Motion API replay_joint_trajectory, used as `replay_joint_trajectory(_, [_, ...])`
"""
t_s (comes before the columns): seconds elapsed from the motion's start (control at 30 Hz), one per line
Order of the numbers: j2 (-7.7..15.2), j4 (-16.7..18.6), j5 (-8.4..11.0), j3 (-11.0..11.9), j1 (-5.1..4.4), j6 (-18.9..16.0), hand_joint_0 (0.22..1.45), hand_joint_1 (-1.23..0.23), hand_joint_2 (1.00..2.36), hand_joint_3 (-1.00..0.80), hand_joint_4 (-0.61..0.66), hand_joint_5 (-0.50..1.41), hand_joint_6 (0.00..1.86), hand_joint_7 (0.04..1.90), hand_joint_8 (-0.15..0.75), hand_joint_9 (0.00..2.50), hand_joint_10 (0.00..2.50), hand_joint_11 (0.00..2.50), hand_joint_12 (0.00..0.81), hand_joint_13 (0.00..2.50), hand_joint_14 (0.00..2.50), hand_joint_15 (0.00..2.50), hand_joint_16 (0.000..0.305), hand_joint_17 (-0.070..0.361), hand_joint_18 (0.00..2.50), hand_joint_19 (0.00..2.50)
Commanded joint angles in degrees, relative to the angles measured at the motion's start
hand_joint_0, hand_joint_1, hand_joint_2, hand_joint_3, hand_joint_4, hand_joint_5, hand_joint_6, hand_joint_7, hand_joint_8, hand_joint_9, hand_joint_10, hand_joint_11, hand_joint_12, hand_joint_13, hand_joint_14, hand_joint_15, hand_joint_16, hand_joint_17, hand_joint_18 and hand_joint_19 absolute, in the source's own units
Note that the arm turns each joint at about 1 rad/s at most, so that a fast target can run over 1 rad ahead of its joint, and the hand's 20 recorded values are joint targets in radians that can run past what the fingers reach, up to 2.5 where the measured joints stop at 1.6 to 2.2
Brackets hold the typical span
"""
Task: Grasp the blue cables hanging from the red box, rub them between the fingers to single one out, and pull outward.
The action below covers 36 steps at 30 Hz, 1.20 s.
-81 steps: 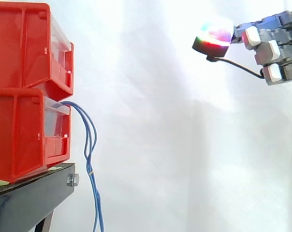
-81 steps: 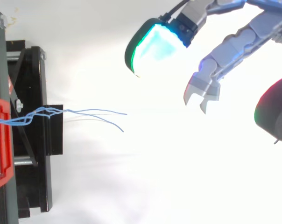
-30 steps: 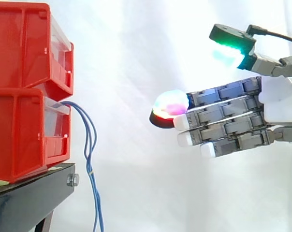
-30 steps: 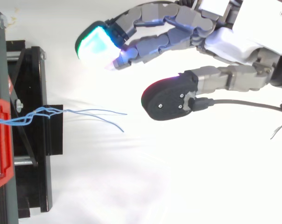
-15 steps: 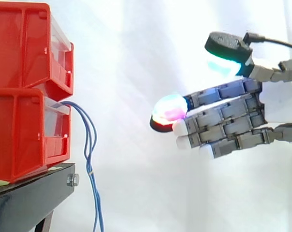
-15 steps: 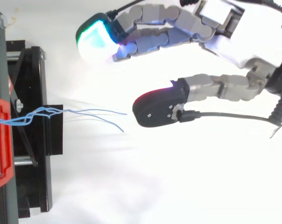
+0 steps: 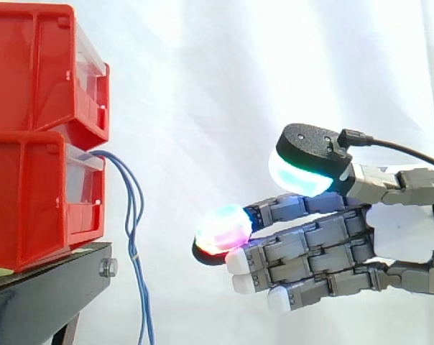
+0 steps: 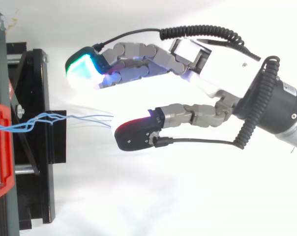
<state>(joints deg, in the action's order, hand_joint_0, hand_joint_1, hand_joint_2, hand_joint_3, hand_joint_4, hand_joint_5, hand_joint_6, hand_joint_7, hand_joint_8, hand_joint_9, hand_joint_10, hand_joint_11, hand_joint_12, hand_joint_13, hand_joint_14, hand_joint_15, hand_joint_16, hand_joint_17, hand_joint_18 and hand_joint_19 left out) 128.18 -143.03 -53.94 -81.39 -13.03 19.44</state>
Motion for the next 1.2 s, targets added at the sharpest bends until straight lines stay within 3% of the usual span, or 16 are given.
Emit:
replay_joint_trajectory(0.0, [0.4, 0.6, 1.38, 0.0, -0.50, 0.4, 0.51, -0.65, 1.00, -0.48, 0.18, -0.18, 0.50, 0.68, 0.242, 0.57, 0.00, 0.00, 0.345, 0.47, 0.01, 0.29, 0.054, 0.121, 0.41, 0.49])
replay_joint_trajectory(0.17, [2.5, 2.4, 3.40, 0.0, -1.03, -0.1, 0.51, -0.65, 1.00, -0.48, 0.18, -0.17, 0.50, 0.68, 0.241, 0.60, 0.00, 0.00, 0.340, 0.52, 0.01, 0.33, 0.054, 0.121, 0.44, 0.50])
replay_joint_trajectory(0.37, [3.4, 5.3, 3.40, 0.0, -1.03, -0.7, 0.51, -0.65, 1.00, -0.48, 0.19, -0.17, 0.50, 0.68, 0.247, 0.62, 0.00, 0.01, 0.342, 0.53, 0.02, 0.33, 0.054, 0.122, 0.46, 0.50])
replay_joint_trajectory(0.53, [3.4, 2.4, 2.35, 0.0, -1.12, -3.7, 0.51, -0.65, 1.00, -0.48, 0.19, -0.17, 0.50, 0.69, 0.244, 0.63, 0.00, 0.01, 0.343, 0.54, 0.02, 0.33, 0.054, 0.121, 0.46, 0.50])
replay_joint_trajectory(0.63, [3.3, -2.3, -0.02, -0.1, -0.68, -8.4, 0.51, -0.65, 1.00, -0.48, 0.20, -0.17, 0.50, 0.68, 0.244, 0.64, 0.00, 0.01, 0.341, 0.55, 0.02, 0.33, 0.054, 0.121, 0.47, 0.50])
replay_joint_trajectory(0.7, [3.4, -3.0, -0.64, -0.1, -0.50, -8.9, 0.51, -0.65, 1.00, -0.48, 0.20, -0.17, 0.50, 0.69, 0.245, 0.64, 0.00, 0.01, 0.342, 0.56, 0.02, 0.34, 0.054, 0.122, 0.48, 0.51])
replay_joint_trajectory(0.83, [3.4, -2.5, -1.52, -0.1, -0.41, -7.8, 0.51, -0.65, 1.00, -0.48, 0.20, -0.17, 0.50, 0.68, 0.246, 0.66, 0.00, 0.02, 0.342, 0.57, 0.02, 0.34, 0.054, 0.122, 0.49, 0.51])
replay_joint_trajectory(1.03, [3.4, 3.0, -1.25, -0.1, -0.50, -1.8, 0.51, -0.65, 1.00, -0.48, 0.19, -0.17, 0.50, 0.68, 0.244, 0.67, 0.00, 0.02, 0.340, 0.59, 0.02, 0.35, 0.055, 0.123, 0.49, 0.52])
replay_joint_trajectory(1.17, [3.3, 1.0, -1.25, 0.0, -0.32, -2.0, 0.51, -0.65, 1.00, -0.48, 0.19, -0.17, 0.50, 0.68, 0.240, 0.68, 0.00, 0.02, 0.335, 0.60, 0.02, 0.35, 0.054, 0.122, 0.50, 0.52])
